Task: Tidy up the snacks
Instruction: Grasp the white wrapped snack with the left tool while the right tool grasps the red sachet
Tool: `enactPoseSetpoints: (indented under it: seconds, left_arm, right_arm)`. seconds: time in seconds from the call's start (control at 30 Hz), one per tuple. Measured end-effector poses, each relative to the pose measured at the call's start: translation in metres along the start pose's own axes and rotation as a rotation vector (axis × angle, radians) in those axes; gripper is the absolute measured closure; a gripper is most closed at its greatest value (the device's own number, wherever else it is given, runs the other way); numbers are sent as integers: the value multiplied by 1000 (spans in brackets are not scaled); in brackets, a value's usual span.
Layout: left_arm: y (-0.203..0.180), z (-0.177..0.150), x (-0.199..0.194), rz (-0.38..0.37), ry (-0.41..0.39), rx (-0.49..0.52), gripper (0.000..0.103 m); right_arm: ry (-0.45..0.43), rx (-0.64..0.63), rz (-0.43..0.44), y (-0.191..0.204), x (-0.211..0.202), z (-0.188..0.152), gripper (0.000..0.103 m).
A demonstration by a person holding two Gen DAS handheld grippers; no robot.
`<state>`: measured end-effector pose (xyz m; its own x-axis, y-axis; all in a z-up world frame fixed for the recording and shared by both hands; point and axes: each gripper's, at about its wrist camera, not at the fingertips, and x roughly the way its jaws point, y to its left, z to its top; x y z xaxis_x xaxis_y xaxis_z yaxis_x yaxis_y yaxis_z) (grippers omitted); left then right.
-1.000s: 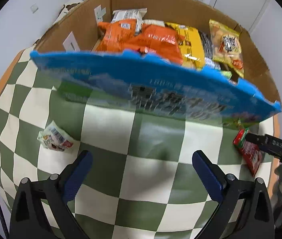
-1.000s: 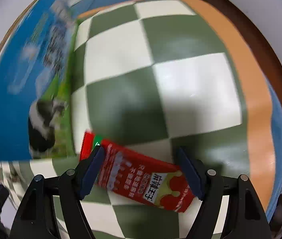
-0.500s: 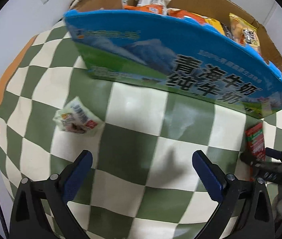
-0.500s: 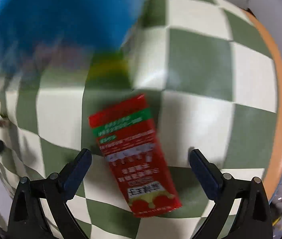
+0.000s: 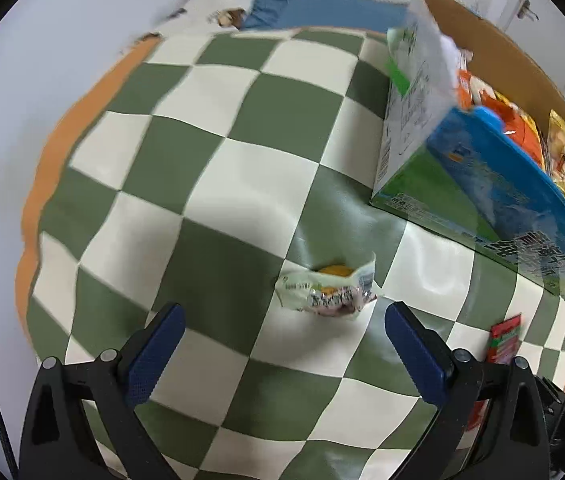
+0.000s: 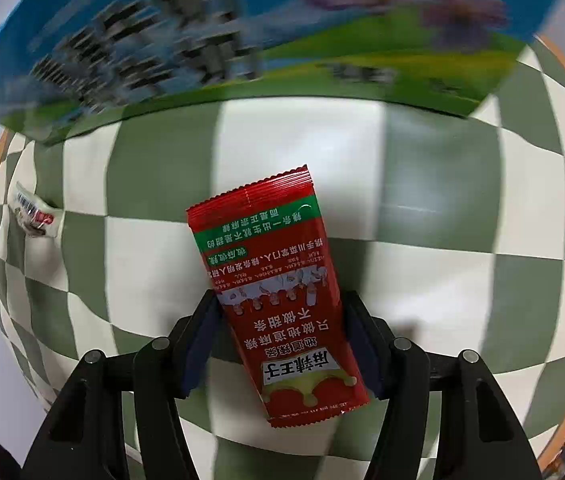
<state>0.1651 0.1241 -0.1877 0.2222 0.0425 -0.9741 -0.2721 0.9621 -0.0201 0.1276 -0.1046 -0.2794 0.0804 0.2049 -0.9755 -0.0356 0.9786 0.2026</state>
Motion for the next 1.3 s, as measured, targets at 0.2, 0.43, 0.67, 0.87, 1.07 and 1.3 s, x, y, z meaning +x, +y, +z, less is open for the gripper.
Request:
enactPoseSetpoints:
  seconds: [0.2, 0.43, 0.67, 0.87, 1.07, 1.3]
  left_arm:
    - [-26, 20, 40, 20, 99, 186, 1]
    - [-37, 18, 54, -37, 132, 158, 34]
    - [-27, -25, 56, -106, 184, 53, 40]
    - [-35, -72, 68, -188, 288, 33, 38]
    - [-40, -63, 79, -250, 392, 158, 30]
    - [-65, -77, 89, -234, 494, 291, 30]
  right_arm:
    - [23, -13, 1, 14, 4, 2, 39]
    - [36, -12, 5, 13, 6, 21, 39]
    - [42, -8, 24, -12, -5, 4, 42]
    - [78, -31, 20, -25, -7, -19, 42]
    - [109, -25, 25, -36, -7, -27, 38]
    - [173, -31, 39, -33, -5, -20, 25]
